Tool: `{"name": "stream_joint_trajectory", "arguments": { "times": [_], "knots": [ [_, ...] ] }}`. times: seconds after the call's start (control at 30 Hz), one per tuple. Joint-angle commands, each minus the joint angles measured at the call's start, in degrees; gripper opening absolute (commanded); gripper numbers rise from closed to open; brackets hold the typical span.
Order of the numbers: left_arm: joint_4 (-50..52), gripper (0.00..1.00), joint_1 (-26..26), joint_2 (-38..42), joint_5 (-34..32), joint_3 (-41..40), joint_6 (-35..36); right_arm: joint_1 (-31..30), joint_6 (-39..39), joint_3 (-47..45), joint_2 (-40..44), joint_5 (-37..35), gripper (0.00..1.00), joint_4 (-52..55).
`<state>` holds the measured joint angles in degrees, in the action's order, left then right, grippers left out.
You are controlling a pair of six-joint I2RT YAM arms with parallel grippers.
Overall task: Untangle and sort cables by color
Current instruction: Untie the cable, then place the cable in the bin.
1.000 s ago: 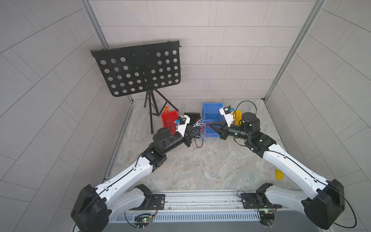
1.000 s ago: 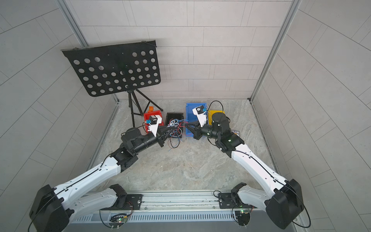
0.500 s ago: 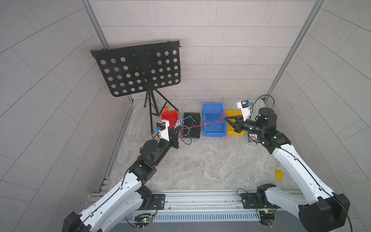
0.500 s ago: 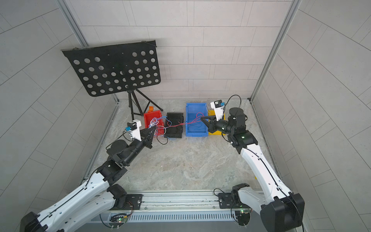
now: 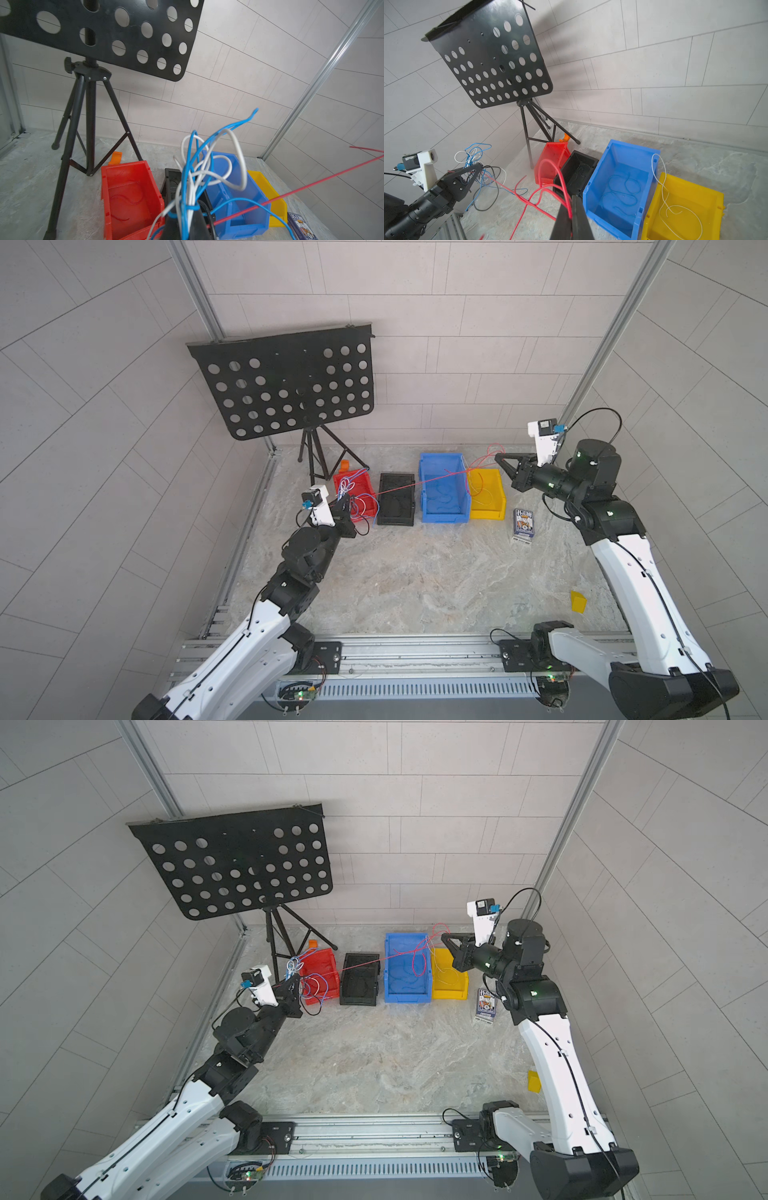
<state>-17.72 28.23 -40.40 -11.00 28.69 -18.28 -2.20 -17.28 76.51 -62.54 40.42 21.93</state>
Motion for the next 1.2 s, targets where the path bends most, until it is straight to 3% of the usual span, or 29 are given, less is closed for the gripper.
{"name": "stream_joint_trajectory", "arguments": {
  "times": [0.0, 0.07, 0.17, 0.3, 0.53, 0.63, 0.77, 0.9, 1.03, 1.1, 1.17],
  "knots": [
    [4.8, 0.0, -2.7, 1.1, -13.0, -1.3, 0.9, 0.8, 2.8, 3.8, -0.5, -11.7, 0.0, -0.2],
    [6.8, 0.0, -3.1, 1.8, -18.2, -1.5, 1.6, 1.5, 4.1, 7.0, -1.3, -15.4, 0.0, 2.3],
    [6.6, 0.0, -5.1, 4.1, -20.4, -3.6, 1.3, 4.3, 4.9, 11.5, -1.4, -19.1, 0.0, 4.0],
    [5.5, 0.0, -7.4, 5.3, -19.0, -5.0, 0.0, 7.9, 3.7, 14.9, -0.7, -17.1, 0.0, 4.7],
    [5.6, 0.0, -8.3, 3.0, -16.4, -4.3, -0.4, 7.8, 1.8, 15.7, 0.6, -13.5, 0.0, 2.8],
    [5.9, 0.0, -9.1, 2.7, -20.3, -4.8, -0.4, 8.4, 2.5, 15.8, 2.6, -20.0, 0.0, 1.9],
    [5.4, 0.02, -11.5, 1.6, -18.4, -5.5, -2.4, 8.7, 2.6, 19.7, 2.9, -19.1, 0.0, 3.2],
    [4.3, 0.0, -11.9, 0.8, -13.4, -5.4, -2.8, 8.7, 0.6, 21.0, 1.0, -11.3, 0.0, 3.2],
    [4.2, 0.0, -11.9, 2.4, -7.8, -5.3, -2.4, 7.9, -5.1, 18.5, -2.6, 1.2, 0.0, -3.4],
    [4.3, 0.0, -11.9, 3.7, -5.5, -5.5, -2.5, 4.8, -5.5, 19.2, -5.2, 3.6, 0.0, -4.3],
    [4.6, 0.0, -11.9, 5.0, -4.6, -5.7, -2.5, -0.9, -1.2, 22.4, -8.7, 2.0, 0.0, 0.4]
  ]
}}
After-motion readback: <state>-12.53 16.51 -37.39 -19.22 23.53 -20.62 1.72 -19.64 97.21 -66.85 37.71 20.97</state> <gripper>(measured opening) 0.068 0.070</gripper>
